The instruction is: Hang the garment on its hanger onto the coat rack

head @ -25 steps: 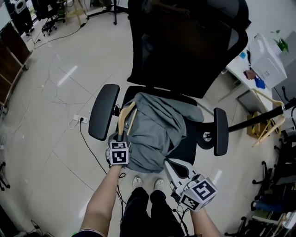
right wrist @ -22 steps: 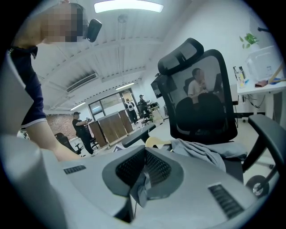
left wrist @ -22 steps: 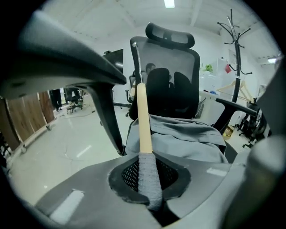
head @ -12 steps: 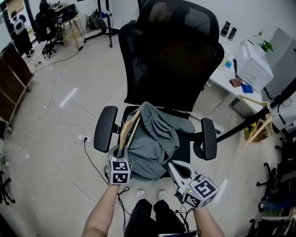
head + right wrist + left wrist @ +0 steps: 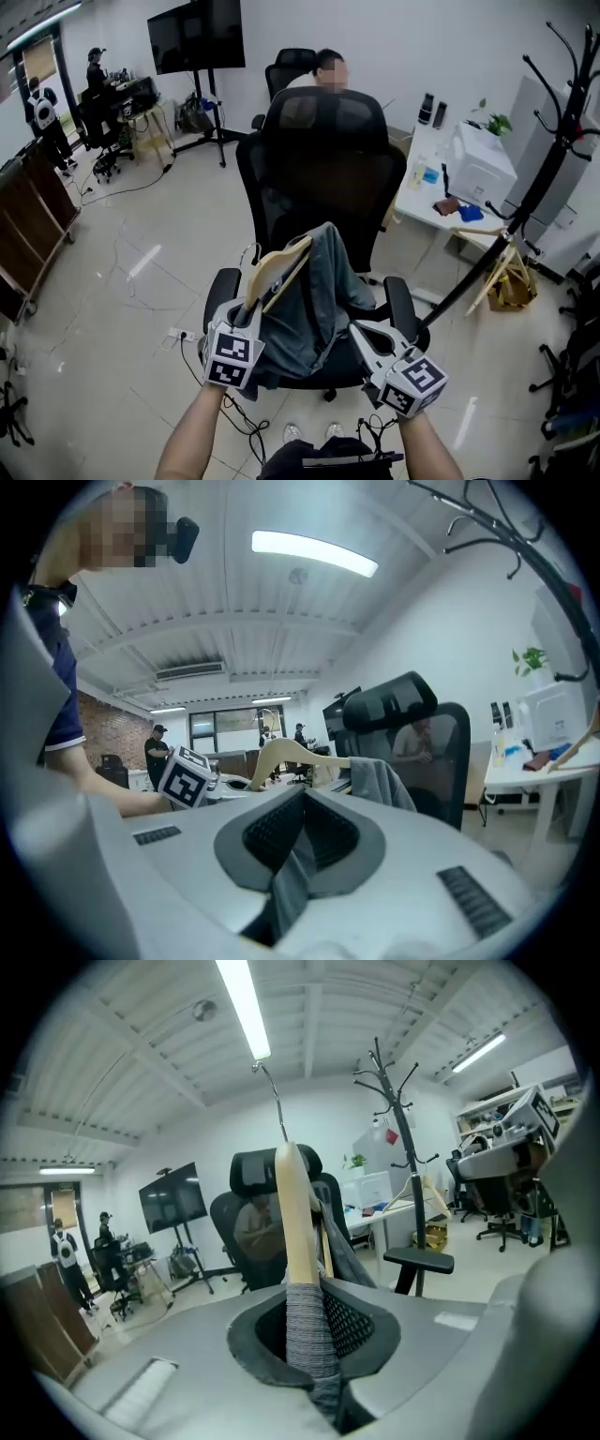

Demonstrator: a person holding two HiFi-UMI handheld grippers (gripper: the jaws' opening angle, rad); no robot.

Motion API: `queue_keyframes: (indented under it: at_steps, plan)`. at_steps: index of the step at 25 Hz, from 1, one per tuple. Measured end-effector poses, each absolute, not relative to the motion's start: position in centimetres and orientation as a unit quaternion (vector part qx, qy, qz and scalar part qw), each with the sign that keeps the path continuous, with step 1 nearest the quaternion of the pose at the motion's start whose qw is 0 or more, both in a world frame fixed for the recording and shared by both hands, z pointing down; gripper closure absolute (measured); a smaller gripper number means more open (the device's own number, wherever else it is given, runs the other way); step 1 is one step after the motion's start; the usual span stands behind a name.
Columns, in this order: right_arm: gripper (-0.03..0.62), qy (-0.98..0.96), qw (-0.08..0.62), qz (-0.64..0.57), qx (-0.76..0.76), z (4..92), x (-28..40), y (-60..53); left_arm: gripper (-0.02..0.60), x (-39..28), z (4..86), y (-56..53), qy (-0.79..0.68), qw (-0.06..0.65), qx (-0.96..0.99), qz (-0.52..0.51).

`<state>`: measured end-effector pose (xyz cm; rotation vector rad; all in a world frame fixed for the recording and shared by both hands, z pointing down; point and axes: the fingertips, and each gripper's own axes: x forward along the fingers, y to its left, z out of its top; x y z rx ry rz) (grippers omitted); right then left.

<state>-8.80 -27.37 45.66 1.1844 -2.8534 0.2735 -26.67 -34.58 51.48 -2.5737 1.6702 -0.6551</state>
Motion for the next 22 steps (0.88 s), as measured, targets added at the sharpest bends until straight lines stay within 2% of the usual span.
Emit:
queue_keyframes:
  at_steps: [6,14,22]
  plan:
    - [0.594,-0.918,-0.012,0.027,0.396,39.7,-7.8,-28.2,0.566,-26.6,42.6,-34.7,0.522,0.041,-0.832,-0.182]
    - [0.594,-0.907,-0.039,-0.047,0.416,32.6,-6.6,-27.7,0.566,-26.8,31.0,-34.1,0.479,0.134,-0.848,-0.185]
    - [0.594,-0.878,-0.05,-0.128,0.458,24.7,-3.4,-25.4,0.566,-24.0,22.3,-31.7,0.405,0.202,-0.874,-0.175]
